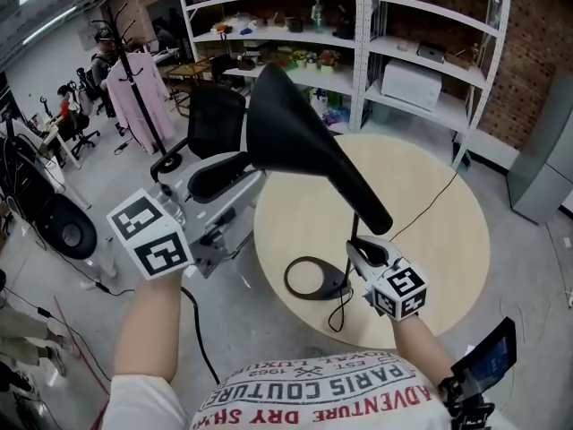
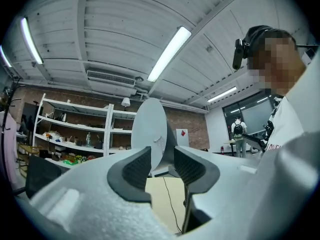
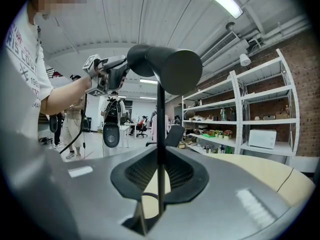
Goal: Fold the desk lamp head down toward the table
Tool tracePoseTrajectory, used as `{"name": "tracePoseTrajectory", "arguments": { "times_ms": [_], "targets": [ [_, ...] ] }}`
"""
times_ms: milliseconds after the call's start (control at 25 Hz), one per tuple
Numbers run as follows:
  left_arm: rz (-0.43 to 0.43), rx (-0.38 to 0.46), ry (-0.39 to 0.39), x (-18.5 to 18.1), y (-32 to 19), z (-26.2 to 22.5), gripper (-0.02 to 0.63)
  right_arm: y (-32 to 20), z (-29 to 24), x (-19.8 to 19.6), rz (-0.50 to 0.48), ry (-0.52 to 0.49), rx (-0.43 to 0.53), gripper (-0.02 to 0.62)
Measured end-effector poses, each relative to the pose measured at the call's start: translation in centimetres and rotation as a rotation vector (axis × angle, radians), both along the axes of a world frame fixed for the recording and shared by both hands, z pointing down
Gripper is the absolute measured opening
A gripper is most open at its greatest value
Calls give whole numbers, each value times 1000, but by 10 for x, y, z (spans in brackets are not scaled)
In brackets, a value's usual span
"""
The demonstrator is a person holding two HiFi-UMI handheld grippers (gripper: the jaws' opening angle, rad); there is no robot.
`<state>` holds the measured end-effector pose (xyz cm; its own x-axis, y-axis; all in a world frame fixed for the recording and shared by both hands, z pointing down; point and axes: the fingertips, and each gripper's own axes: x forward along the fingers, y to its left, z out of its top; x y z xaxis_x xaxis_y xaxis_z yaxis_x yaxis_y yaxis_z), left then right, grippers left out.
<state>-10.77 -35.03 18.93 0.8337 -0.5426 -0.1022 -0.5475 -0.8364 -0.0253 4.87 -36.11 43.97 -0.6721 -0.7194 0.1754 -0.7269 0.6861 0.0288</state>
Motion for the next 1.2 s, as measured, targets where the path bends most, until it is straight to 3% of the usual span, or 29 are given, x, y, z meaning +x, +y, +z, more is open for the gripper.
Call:
{"name": "tracePoseTrajectory", "arguments": {
  "times_ms": [400, 440, 560, 920, 1200],
  "targets": [
    [74, -5, -25, 8, 3, 1, 132, 2, 6, -4, -12, 3, 3, 40],
    [77, -5, -29, 9, 3, 1, 85, 3, 6, -4, -13, 6, 2, 40],
    [87, 3, -36, 12, 5, 0, 71, 4, 5, -3, -14, 5, 2, 40],
    [98, 34, -53, 12, 6, 0, 58, 3, 4, -2, -28, -8, 14, 40],
    [104, 44, -20, 10, 7, -1, 54, 5, -1, -1, -38, -29, 25, 40]
  ]
}}
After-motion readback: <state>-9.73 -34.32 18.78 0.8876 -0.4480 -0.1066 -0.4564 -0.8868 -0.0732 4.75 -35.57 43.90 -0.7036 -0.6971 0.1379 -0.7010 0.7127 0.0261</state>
